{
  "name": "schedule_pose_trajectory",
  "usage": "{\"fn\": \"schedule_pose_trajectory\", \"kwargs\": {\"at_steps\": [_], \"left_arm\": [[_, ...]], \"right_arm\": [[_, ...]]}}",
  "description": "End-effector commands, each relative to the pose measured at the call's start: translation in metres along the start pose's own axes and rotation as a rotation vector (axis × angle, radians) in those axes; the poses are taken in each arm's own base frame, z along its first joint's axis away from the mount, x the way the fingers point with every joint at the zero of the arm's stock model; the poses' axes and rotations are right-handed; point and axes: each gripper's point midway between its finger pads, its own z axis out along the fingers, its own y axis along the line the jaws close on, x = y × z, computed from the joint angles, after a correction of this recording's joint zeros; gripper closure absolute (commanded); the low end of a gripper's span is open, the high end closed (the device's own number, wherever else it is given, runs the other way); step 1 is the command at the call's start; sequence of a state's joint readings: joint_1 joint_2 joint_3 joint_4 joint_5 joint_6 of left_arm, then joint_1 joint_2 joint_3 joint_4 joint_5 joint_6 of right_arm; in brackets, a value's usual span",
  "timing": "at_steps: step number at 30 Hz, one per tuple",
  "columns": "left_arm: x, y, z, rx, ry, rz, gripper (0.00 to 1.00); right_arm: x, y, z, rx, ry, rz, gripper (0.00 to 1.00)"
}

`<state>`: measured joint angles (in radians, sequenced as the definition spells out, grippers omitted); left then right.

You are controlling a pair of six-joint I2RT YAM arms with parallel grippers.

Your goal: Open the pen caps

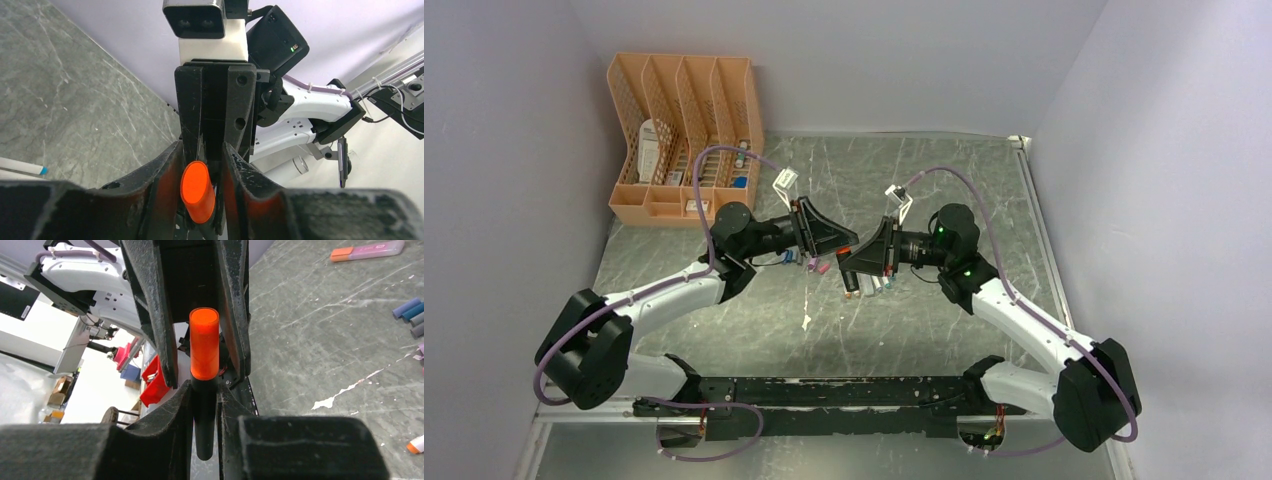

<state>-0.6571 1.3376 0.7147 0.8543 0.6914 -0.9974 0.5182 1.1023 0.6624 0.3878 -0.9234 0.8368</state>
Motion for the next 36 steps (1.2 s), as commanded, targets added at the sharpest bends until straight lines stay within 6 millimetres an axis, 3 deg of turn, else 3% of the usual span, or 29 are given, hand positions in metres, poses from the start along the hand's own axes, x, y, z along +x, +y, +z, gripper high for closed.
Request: {"fn": "schedule_pose_trajectory", "kwargs": {"at_steps": [1, 8, 13, 19, 23, 27, 32, 36], "left_arm": [[-0.007, -0.018, 0.002, 0.043, 0.004, 0.063, 0.55], [-0.004, -0.015, 0.001, 0.035, 0.006, 0.050, 0.63], [-0.002, -0.007, 0.003, 0.012, 0.008, 0.037, 0.93], [-0.019, 0.008, 0.012, -0.043, -0.032, 0.064, 0.93], [-0.054, 0.017, 0.020, -0.038, -0.090, 0.101, 0.93], [-0.101, 0.030, 0.022, -0.034, -0.164, 0.142, 0.93], [-0.175, 0.058, 0.007, -0.047, -0.262, 0.180, 0.93], [-0.216, 0.075, -0.002, -0.064, -0.303, 0.206, 0.93]], "right_arm": [[-0.011, 0.003, 0.002, 0.004, -0.013, -0.024, 1.00], [-0.013, 0.002, 0.002, 0.011, -0.019, -0.022, 1.00], [-0.015, 0.003, 0.003, 0.009, -0.023, -0.019, 1.00], [-0.004, -0.004, -0.001, 0.033, -0.013, 0.009, 1.00], [0.019, -0.011, -0.009, 0.059, 0.004, 0.068, 1.00], [0.048, -0.010, -0.014, 0.076, 0.033, 0.123, 1.00], [0.092, 0.004, -0.015, 0.079, 0.054, 0.180, 1.00], [0.110, 0.013, -0.021, 0.083, 0.045, 0.218, 1.00]]}}
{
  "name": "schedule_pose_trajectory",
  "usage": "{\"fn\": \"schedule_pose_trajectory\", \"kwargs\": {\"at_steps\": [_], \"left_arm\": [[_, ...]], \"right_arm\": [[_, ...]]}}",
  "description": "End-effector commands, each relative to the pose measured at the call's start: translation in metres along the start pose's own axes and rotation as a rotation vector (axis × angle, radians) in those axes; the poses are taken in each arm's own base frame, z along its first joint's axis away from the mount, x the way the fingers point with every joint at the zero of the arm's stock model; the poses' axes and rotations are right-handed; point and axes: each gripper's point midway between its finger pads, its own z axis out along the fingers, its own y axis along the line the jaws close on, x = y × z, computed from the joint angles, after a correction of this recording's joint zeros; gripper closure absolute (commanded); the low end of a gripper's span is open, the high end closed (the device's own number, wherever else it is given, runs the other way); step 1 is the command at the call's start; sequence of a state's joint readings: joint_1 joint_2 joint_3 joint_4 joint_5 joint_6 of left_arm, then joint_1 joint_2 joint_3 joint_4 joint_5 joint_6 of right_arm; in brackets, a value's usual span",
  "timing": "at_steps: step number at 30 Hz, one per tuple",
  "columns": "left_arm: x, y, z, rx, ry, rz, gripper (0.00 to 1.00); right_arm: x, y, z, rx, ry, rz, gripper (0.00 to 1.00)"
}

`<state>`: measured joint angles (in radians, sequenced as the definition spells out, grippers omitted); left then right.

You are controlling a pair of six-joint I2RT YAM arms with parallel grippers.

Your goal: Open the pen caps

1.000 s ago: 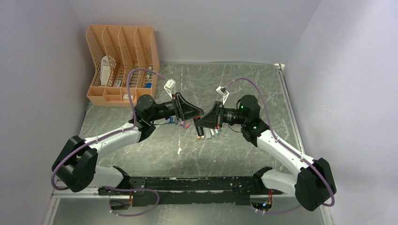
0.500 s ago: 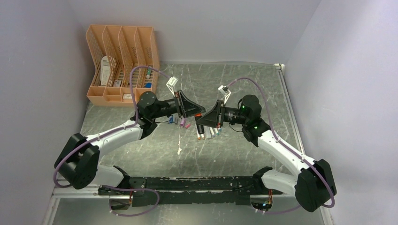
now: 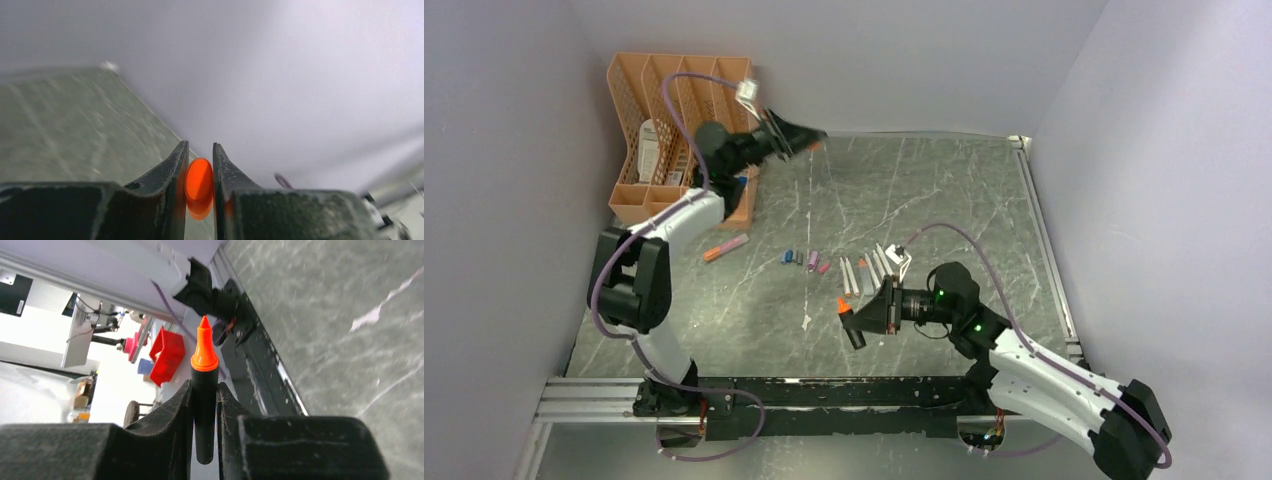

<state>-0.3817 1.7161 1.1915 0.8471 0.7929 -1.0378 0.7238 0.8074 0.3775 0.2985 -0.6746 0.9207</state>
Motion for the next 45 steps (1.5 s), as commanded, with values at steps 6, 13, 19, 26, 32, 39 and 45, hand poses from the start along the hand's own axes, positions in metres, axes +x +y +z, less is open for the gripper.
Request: {"fn": "schedule_pose_trajectory", "kwargs": {"at_steps": [6, 13, 19, 26, 32, 39, 45], "left_arm": [[-0.055, -0.002, -0.021, -0.100, -0.084, 0.099, 0.93], [0.047, 0.023, -0.091, -0.451, 0.128, 0.008, 0.93], [0.087, 0.021, -0.141, -0.610, 0.181, -0.011, 0.93], [0.100, 0.017, -0.154, -0.629, 0.207, -0.014, 0.93], [0.107, 0.024, -0.152, -0.618, 0.219, -0.040, 0.93], [0.107, 0.028, -0.151, -0.626, 0.218, -0.045, 0.93], [0.108, 0.029, -0.153, -0.636, 0.222, -0.045, 0.93]], "right_arm": [[0.010, -0.024, -0.011, 0.223, 0.057, -0.003, 1.00], [-0.039, -0.138, -0.042, 0.947, 0.122, -0.174, 1.00], [-0.071, -0.216, -0.081, 1.389, 0.183, -0.259, 1.00], [-0.104, -0.265, -0.112, 1.664, 0.189, -0.343, 1.00], [-0.120, -0.283, -0.096, 1.663, 0.202, -0.406, 1.00], [-0.116, -0.302, -0.078, 1.631, 0.244, -0.394, 0.99], [-0.112, -0.309, -0.069, 1.604, 0.262, -0.378, 0.91]]}}
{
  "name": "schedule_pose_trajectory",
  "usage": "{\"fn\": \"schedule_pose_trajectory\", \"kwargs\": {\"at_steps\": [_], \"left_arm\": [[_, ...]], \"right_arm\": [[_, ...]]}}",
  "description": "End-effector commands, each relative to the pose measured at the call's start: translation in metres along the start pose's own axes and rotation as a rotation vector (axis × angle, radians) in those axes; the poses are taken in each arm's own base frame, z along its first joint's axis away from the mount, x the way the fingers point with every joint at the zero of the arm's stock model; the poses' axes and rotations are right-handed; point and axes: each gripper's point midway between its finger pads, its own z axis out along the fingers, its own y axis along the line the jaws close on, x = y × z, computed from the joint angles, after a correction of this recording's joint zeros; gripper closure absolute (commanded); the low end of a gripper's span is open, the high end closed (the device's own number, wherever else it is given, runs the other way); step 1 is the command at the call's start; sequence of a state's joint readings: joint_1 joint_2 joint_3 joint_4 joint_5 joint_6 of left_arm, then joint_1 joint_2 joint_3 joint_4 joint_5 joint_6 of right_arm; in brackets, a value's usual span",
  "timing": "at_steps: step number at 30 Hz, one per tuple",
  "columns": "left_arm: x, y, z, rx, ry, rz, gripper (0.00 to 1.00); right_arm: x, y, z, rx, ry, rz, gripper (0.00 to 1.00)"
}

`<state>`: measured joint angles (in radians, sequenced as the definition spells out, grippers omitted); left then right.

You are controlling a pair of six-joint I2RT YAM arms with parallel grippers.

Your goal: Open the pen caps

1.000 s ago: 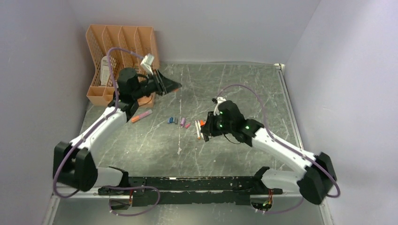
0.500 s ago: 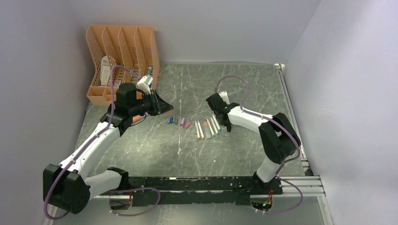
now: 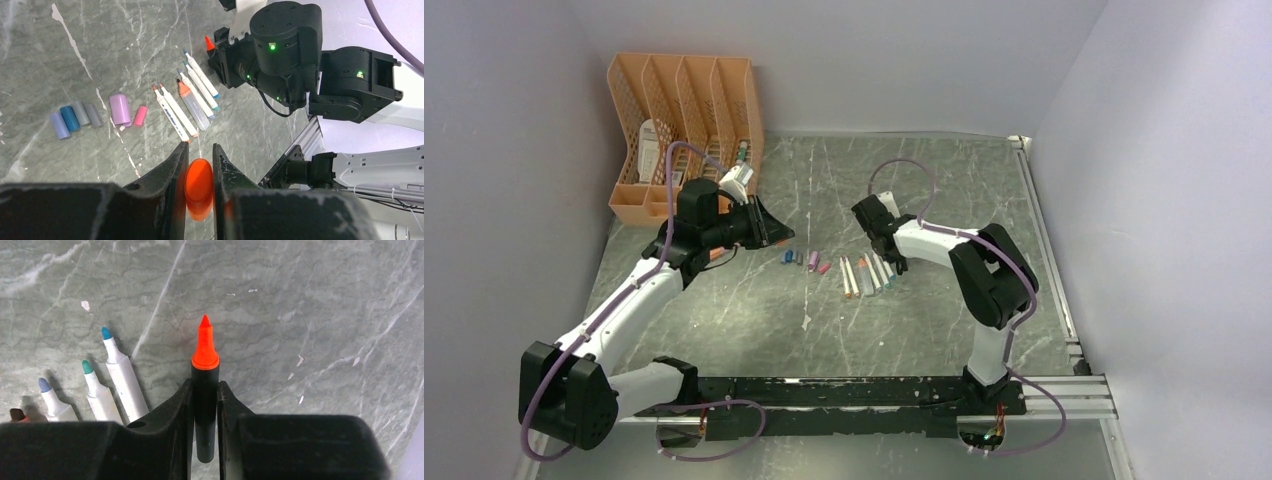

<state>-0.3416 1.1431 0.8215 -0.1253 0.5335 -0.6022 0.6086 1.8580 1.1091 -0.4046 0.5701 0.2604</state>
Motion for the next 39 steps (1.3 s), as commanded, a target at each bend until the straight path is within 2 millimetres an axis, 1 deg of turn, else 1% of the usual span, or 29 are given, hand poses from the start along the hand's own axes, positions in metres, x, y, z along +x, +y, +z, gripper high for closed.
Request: {"fn": "schedule_pose_trajectory", "kwargs": {"at_steps": [1, 3, 6, 12, 17, 22, 26, 28, 32, 36, 37, 38, 39], "left_arm": [[0.001, 0.002, 0.000, -0.009, -0.002, 0.014, 0.93], [0.001, 0.002, 0.000, -0.010, 0.000, 0.011, 0.93], [0.001, 0.004, 0.001, -0.018, 0.002, 0.007, 0.93], [0.001, 0.011, 0.003, -0.056, 0.008, -0.004, 0.93], [0.001, 0.016, 0.005, -0.082, 0.018, -0.009, 0.93], [0.003, 0.028, 0.009, -0.137, 0.038, -0.018, 0.93], [0.006, 0.047, 0.017, -0.214, 0.069, -0.025, 0.93], [0.007, 0.059, 0.021, -0.263, 0.087, -0.018, 0.93], [0.007, 0.085, 0.030, -0.377, 0.114, 0.008, 0.93], [0.009, 0.106, 0.044, -0.453, 0.144, 0.027, 0.93], [0.010, 0.111, 0.047, -0.473, 0.150, 0.033, 0.93], [0.010, 0.117, 0.049, -0.498, 0.157, 0.039, 0.93], [0.012, 0.124, 0.051, -0.526, 0.167, 0.045, 0.93]], "right_arm": [[-0.014, 0.006, 0.001, -0.021, -0.027, 0.019, 0.88], [-0.014, 0.007, 0.000, -0.033, -0.027, 0.025, 0.81], [-0.013, 0.008, -0.003, -0.046, -0.024, 0.029, 0.73], [-0.014, 0.005, -0.013, -0.059, -0.033, 0.041, 0.67], [-0.024, -0.004, -0.031, -0.069, -0.060, 0.068, 0.63], [-0.041, -0.016, -0.058, -0.091, -0.110, 0.105, 0.58], [-0.046, -0.024, -0.077, -0.113, -0.142, 0.134, 0.55], [-0.046, -0.022, -0.086, -0.152, -0.155, 0.151, 0.53], [-0.039, -0.018, -0.101, -0.237, -0.177, 0.194, 0.48], [-0.030, -0.011, -0.111, -0.313, -0.187, 0.225, 0.46], [-0.032, -0.010, -0.114, -0.332, -0.198, 0.231, 0.46], [-0.022, -0.007, -0.111, -0.341, -0.181, 0.222, 0.46], [-0.018, -0.007, -0.111, -0.345, -0.178, 0.224, 0.46]]}}
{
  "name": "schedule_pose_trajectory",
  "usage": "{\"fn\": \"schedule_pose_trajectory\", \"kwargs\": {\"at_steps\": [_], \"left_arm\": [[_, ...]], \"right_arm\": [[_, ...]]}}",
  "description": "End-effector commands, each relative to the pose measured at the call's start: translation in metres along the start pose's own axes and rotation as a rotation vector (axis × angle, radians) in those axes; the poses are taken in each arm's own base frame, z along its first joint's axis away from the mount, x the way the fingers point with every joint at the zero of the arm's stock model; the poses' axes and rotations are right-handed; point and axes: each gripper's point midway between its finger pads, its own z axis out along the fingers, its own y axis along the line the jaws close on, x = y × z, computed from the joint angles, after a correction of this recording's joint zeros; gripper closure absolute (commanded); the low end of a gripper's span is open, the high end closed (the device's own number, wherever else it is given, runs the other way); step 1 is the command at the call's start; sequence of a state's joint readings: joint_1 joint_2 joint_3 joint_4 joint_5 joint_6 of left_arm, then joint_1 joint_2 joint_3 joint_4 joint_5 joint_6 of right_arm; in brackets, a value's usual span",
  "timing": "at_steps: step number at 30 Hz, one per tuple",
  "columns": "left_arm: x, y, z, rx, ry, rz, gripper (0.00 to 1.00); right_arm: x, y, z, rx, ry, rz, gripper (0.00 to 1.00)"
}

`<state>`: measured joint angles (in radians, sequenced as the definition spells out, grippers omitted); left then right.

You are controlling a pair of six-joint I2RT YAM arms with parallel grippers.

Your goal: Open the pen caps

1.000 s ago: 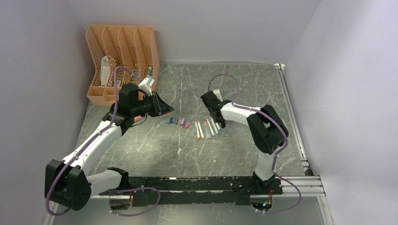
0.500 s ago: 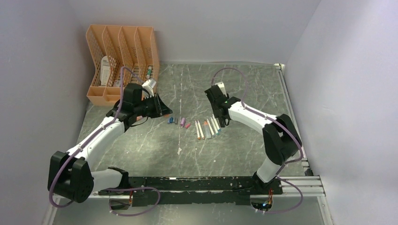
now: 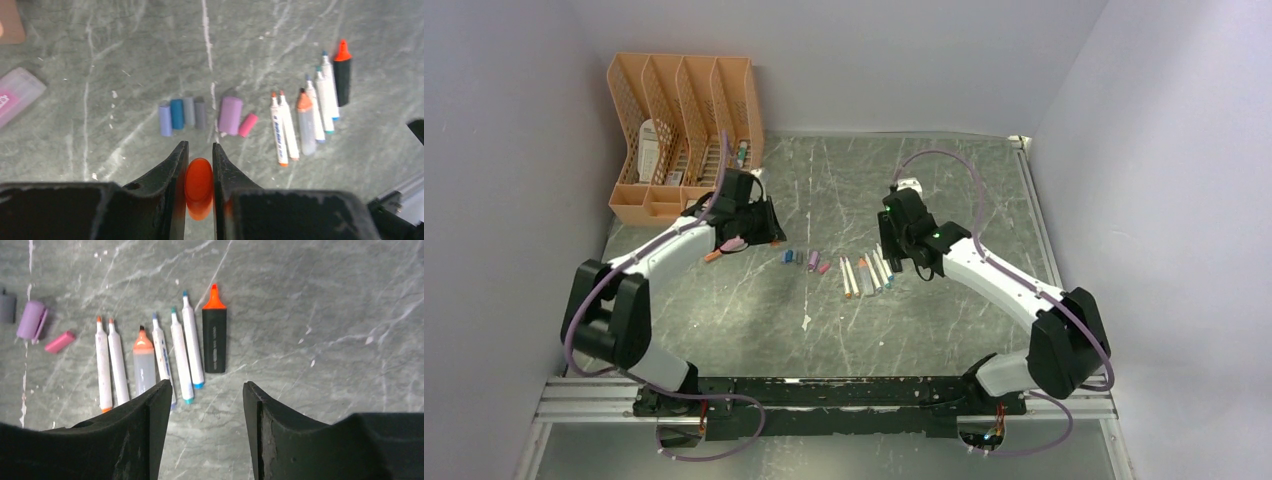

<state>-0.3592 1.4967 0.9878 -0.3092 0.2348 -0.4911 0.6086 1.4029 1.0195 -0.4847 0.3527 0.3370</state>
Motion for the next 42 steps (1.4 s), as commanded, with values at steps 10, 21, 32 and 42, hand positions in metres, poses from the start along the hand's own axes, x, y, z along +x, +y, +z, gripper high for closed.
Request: {"fn": "schedule_pose_trajectory", "kwargs": {"at_steps": [10, 21, 32, 42], "left_arm": [[0.006, 0.042, 0.045, -0.279, 0.074, 0.096, 0.90], [0.026, 0.059, 0.066, -0.392, 0.138, 0.118, 0.79], [0.028, 0.059, 0.066, -0.412, 0.149, 0.122, 0.61], [0.011, 0.044, 0.047, -0.399, 0.106, 0.120, 0.42]], "right_arm": [[0.029, 0.012, -0.008, -0.122, 0.015, 0.031, 0.45], [0.032, 0.017, -0.010, -0.158, 0.011, 0.024, 0.45], [0.033, 0.021, -0.011, -0.182, 0.010, 0.020, 0.44], [0.036, 0.021, -0.012, -0.191, 0.012, 0.022, 0.44]]}}
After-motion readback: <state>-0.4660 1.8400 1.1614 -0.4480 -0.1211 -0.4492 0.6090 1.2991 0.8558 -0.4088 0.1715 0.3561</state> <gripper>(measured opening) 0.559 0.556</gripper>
